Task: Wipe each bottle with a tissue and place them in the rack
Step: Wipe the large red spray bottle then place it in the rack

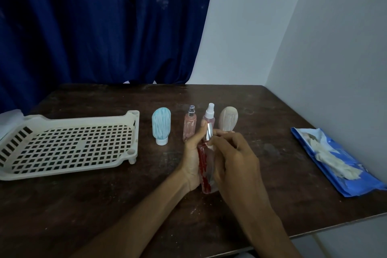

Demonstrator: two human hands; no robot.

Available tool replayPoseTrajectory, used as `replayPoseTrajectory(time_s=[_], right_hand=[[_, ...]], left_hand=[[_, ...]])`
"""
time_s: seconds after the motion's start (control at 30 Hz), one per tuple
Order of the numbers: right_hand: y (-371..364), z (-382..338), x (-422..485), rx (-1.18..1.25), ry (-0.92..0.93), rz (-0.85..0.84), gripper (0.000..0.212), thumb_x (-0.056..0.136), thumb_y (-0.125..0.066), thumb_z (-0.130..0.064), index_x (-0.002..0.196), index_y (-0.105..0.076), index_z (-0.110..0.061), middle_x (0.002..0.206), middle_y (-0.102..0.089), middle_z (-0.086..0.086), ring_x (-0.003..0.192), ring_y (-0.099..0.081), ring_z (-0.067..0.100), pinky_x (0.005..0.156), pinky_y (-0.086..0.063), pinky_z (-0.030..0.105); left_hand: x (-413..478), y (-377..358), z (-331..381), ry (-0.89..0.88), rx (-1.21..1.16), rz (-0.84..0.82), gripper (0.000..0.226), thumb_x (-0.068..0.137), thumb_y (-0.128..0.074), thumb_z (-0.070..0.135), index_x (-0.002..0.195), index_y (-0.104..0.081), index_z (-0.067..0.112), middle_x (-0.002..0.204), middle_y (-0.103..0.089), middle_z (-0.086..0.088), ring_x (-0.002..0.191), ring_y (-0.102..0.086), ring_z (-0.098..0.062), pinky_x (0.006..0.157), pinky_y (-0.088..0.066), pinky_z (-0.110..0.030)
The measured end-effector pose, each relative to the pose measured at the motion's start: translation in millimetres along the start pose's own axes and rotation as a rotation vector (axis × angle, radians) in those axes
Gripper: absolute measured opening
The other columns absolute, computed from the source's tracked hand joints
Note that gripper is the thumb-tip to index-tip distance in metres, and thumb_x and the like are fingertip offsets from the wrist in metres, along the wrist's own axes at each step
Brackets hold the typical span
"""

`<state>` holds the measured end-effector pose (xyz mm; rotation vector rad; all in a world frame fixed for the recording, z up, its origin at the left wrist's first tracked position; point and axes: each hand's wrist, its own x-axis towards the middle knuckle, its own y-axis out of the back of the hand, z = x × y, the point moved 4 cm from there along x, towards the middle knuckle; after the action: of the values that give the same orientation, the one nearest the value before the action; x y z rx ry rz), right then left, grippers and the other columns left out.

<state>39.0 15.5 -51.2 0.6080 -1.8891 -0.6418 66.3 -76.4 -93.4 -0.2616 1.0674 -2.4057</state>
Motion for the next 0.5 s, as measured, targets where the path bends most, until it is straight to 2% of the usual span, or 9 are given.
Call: replayPoseTrajectory(time_s=[0.03,0.1,0.2,0.27,0.33,0.43,0.5], right_hand=[[4.1,-5.5,1.6,0.038,-0.046,-0.028,0.026,0.088,-0.065,-0.009,0.113,-0.072,-0.006,0.114,-0.065,0.004,0.103,-0.063,0.008,0.085,-0.048,0.013],[4.1,-5.2,-2.2,0.001,0.0,-0.017,0.031,0.076,-0.077,0.004,0.106,-0.073,-0.002,0.11,-0.068,0.012,0.097,-0.068,0.022,0.08,-0.051,0.022],[9.0,-2.8,-0.8,0.016,0.02,-0.025,0.031,0.079,-0.073,0.004,0.108,-0.073,-0.005,0.109,-0.066,0.01,0.095,-0.067,0.022,0.078,-0.056,0.025],[11.8,1.8,2.2,0.006,0.009,-0.023,0.029,0.085,-0.061,-0.006,0.113,-0.071,-0.008,0.111,-0.064,0.008,0.097,-0.065,0.02,0.077,-0.06,0.031],[11.2,-1.3,2.1,0.015,-0.013,-0.059,0.032,0.087,-0.055,-0.014,0.114,-0.071,-0.009,0.114,-0.064,0.007,0.1,-0.064,0.019,0.078,-0.06,0.032],[9.4,-12.4,-2.4,0.026,0.03,-0.039,0.025,0.082,-0.067,-0.002,0.106,-0.074,-0.007,0.109,-0.065,0.009,0.094,-0.065,0.02,0.074,-0.06,0.03],[9.2,-12.2,-2.2,0.024,0.031,-0.039,0.028,0.08,-0.071,0.003,0.106,-0.074,-0.006,0.109,-0.066,0.01,0.094,-0.066,0.021,0.073,-0.059,0.03]], left_hand=[[-1.7,-0.8,1.8,0.008,0.016,0.006,0.049,0.086,-0.051,0.053,0.077,-0.076,0.012,0.085,-0.073,-0.008,0.08,-0.07,-0.019,0.081,-0.052,-0.034],[0.8,3.5,-0.8,0.017,0.033,-0.005,0.048,0.085,-0.051,0.052,0.081,-0.073,0.009,0.091,-0.074,-0.009,0.084,-0.071,-0.02,0.085,-0.052,-0.035],[4.0,6.2,-2.6,0.036,0.014,-0.004,0.046,0.083,-0.058,0.053,0.083,-0.069,0.008,0.088,-0.072,-0.01,0.084,-0.069,-0.021,0.088,-0.051,-0.038],[5.0,4.9,-3.2,0.068,-0.011,-0.011,0.05,0.078,-0.07,0.055,0.089,-0.067,0.007,0.093,-0.068,-0.013,0.093,-0.065,-0.027,0.101,-0.045,-0.045],[6.8,5.5,-4.2,0.063,-0.022,-0.016,0.05,0.077,-0.072,0.055,0.088,-0.067,0.007,0.095,-0.067,-0.014,0.096,-0.063,-0.028,0.104,-0.042,-0.047],[6.0,4.8,-1.9,0.018,0.008,0.002,0.046,0.085,-0.058,0.052,0.078,-0.07,0.008,0.096,-0.071,-0.013,0.094,-0.066,-0.025,0.104,-0.043,-0.043],[5.1,3.6,-1.6,0.031,-0.007,0.001,0.046,0.086,-0.057,0.052,0.077,-0.071,0.008,0.095,-0.071,-0.012,0.093,-0.066,-0.024,0.101,-0.045,-0.041]])
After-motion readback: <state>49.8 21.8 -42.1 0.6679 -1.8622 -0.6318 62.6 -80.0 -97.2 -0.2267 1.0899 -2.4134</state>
